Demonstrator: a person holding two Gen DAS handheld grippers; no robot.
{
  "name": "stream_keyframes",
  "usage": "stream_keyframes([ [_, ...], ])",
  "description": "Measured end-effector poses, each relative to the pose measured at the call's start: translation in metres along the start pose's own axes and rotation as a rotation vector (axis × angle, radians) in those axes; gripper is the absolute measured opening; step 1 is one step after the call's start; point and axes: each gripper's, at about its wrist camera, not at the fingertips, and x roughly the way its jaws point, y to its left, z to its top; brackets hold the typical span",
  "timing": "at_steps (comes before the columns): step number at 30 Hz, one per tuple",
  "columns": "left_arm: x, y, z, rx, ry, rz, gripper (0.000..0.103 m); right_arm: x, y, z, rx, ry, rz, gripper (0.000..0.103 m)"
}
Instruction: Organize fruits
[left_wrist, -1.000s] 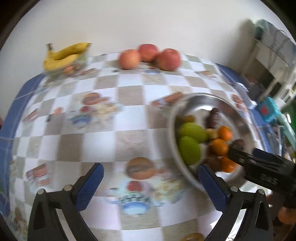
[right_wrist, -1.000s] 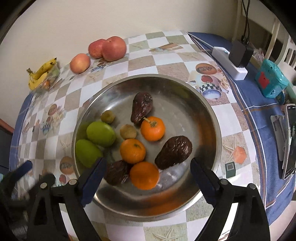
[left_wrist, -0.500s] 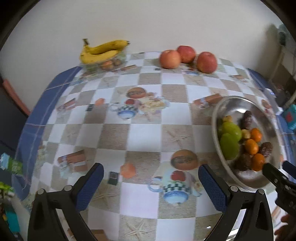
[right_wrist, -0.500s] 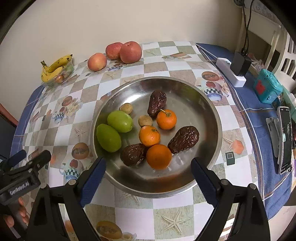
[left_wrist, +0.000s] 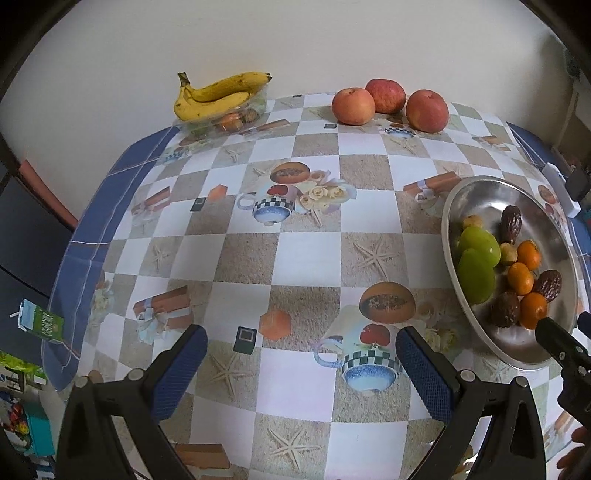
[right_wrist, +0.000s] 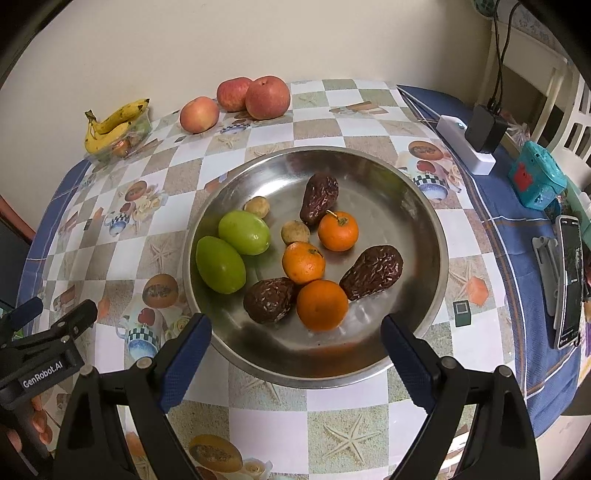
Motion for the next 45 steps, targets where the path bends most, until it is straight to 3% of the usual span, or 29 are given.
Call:
stream_keyframes([
  [17, 0.009, 0.008, 0.0, -0.041, 0.052, -0.005, 0.103, 0.002, 0.001, 0.0, -0.001, 0.007, 0.0, 0.093],
  [45, 0.013, 0.01, -0.001, -0.043, 0.073, 0.01, 0.103, 0.003, -0.002, 0.0, 0.005, 0.009, -0.003, 0.093],
])
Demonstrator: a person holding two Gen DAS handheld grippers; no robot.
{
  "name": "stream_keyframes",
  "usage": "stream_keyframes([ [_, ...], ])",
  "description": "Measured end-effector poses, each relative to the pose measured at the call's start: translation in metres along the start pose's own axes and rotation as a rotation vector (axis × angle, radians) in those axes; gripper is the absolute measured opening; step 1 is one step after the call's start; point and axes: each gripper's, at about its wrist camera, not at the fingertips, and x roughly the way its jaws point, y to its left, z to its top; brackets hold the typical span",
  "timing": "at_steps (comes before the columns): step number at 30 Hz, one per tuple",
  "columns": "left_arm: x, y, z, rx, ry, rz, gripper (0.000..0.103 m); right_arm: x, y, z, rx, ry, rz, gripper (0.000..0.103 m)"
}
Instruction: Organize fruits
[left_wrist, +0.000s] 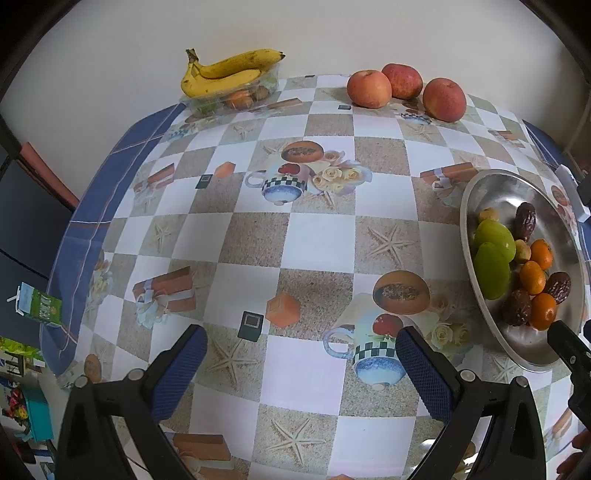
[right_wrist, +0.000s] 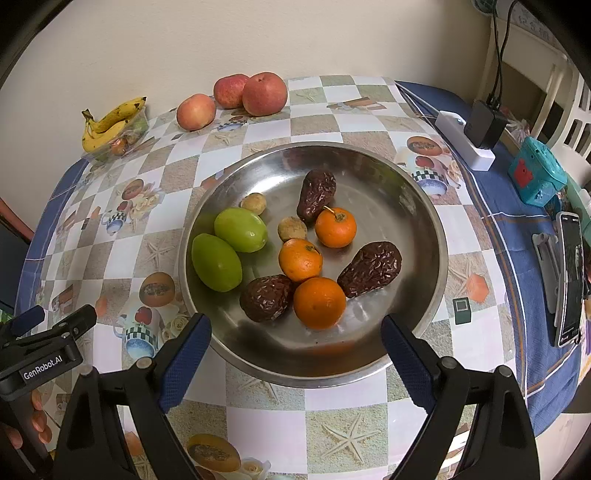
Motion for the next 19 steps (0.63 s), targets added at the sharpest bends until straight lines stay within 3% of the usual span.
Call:
stream_keyframes([
  [19, 0.002, 0.0002, -0.0007, -0.007, 0.011, 0.003, 0.103, -0.0005, 0.0031, -0.0021, 0.005, 0.005, 0.004, 0.093],
])
